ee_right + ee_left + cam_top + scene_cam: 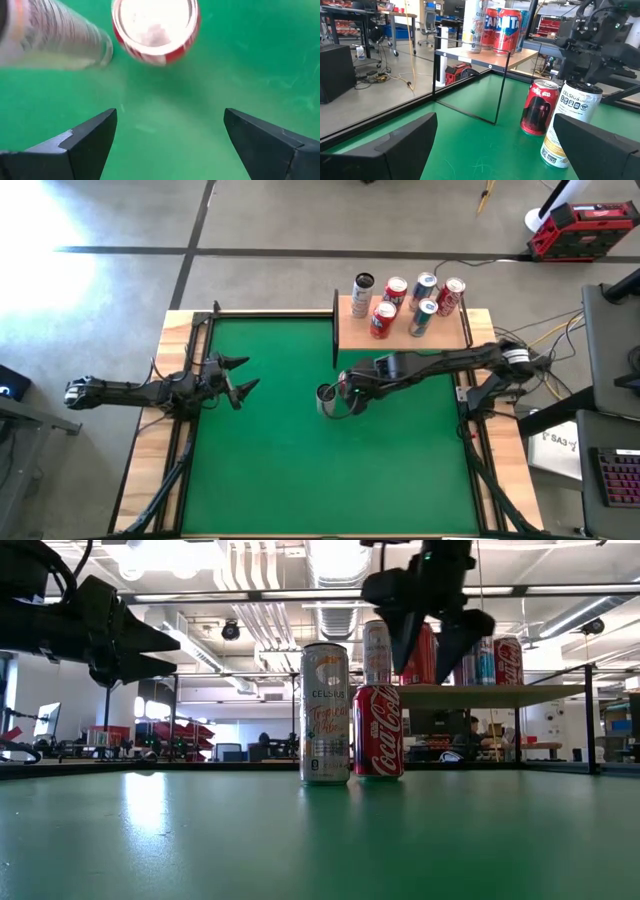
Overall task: Place canned beverage on shelf
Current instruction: Put the red-white soda can on the shelf aligned with the other red-white soda can
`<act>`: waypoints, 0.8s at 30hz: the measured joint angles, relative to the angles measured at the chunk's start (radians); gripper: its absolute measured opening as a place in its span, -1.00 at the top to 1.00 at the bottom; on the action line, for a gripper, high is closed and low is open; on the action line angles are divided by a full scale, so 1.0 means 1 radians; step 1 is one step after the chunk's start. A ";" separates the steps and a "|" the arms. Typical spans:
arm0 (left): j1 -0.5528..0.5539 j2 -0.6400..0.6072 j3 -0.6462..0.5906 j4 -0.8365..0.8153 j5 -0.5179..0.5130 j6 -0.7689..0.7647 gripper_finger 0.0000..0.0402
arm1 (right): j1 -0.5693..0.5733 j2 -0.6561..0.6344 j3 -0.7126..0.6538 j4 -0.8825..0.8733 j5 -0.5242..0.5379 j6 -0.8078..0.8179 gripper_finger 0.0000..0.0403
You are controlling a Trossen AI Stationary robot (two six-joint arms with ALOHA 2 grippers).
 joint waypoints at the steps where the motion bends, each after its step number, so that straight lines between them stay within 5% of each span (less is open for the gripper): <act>1: 0.000 0.000 0.000 -0.001 0.000 0.000 -0.91 | 0.000 0.019 0.021 -0.007 0.021 -0.006 -0.78; 18: 0.000 0.001 0.000 0.000 0.000 0.000 -0.91 | 0.000 0.122 0.118 0.037 0.103 -0.014 -0.98; 24: 0.000 0.001 0.000 0.000 0.000 0.000 -0.91 | -0.005 0.154 0.117 0.065 0.204 0.053 -0.99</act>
